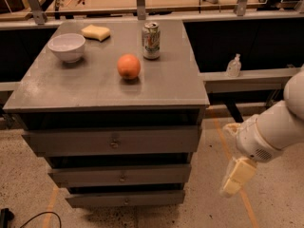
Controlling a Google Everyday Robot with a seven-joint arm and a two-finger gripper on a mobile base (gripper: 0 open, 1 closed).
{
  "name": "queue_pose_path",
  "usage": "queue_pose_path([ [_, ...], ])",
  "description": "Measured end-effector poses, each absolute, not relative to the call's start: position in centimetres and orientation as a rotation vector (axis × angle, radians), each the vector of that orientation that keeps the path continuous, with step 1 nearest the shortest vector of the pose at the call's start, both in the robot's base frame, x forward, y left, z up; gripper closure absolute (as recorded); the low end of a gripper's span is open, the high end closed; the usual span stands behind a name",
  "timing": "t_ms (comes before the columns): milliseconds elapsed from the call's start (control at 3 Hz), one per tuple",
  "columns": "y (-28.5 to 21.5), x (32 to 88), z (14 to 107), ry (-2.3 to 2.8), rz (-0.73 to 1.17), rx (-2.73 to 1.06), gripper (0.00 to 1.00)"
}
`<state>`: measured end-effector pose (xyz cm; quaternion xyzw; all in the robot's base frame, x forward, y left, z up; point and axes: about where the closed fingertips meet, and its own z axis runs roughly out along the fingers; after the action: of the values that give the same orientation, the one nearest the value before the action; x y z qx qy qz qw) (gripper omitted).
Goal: Open bottom drawer
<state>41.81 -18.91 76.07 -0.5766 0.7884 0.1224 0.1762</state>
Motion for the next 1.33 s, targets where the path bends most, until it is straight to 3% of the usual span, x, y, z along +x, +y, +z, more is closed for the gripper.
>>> queue_pose_path([
  [333, -15.9, 41.0, 65.6, 2.189, 0.386, -1.689, 0.00],
  [1000, -14.1, 41.6, 63.7, 2.136, 0.396, -1.667, 0.00],
  [1333, -10.2, 42.2, 57.2, 2.042, 0.461, -1.688, 0.00],
])
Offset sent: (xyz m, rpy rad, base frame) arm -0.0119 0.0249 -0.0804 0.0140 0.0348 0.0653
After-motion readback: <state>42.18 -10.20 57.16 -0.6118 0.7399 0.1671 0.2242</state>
